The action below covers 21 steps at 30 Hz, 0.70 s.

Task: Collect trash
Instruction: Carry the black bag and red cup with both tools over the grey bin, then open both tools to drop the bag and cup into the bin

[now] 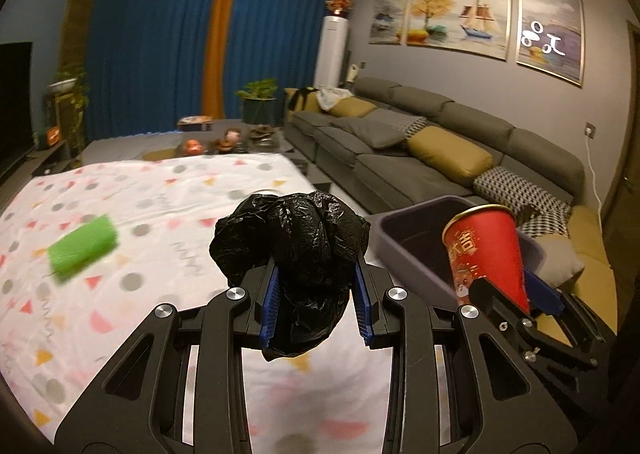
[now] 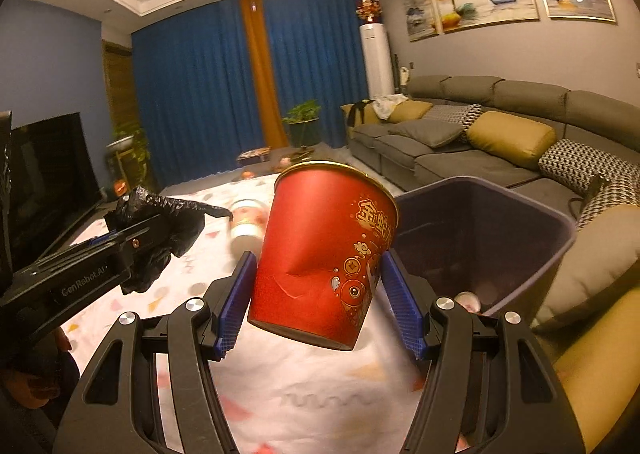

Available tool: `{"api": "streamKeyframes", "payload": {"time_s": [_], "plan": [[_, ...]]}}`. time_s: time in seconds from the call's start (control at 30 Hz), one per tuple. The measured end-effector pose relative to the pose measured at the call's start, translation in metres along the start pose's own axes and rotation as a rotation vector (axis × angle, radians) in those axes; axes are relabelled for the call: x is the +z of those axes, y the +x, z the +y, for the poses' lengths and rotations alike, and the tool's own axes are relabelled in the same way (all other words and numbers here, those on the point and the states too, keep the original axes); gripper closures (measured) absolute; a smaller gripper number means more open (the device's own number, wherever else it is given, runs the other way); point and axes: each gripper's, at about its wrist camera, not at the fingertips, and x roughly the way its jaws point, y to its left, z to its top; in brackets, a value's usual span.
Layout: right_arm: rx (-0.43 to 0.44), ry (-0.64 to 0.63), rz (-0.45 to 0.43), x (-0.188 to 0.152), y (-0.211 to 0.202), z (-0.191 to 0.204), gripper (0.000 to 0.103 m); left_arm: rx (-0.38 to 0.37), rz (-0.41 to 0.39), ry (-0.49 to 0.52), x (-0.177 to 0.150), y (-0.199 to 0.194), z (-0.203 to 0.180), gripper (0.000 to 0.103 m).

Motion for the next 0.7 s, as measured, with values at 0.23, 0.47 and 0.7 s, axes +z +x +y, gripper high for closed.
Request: {"api": "streamKeyframes", "payload": {"time_s": [0.23, 0.47, 0.7], "plan": [[-0.080, 0.053, -0.030, 0.006, 0.002, -0.046, 0.040, -0.080, 0.003, 0.037, 0.007, 0.029, -0.048, 0.073], [-0.130, 0.112, -0.040, 0.009, 0.011, -0.078, 0.040, -0.163, 0.040, 0.051, 0.010, 0.067, -0.083, 0.073], [-0.146, 0.138, -0.019, 0.008, 0.026, -0.095, 0.040, -0.227, 0.078, 0.053, 0.008, 0.103, -0.097, 0.073]]}}
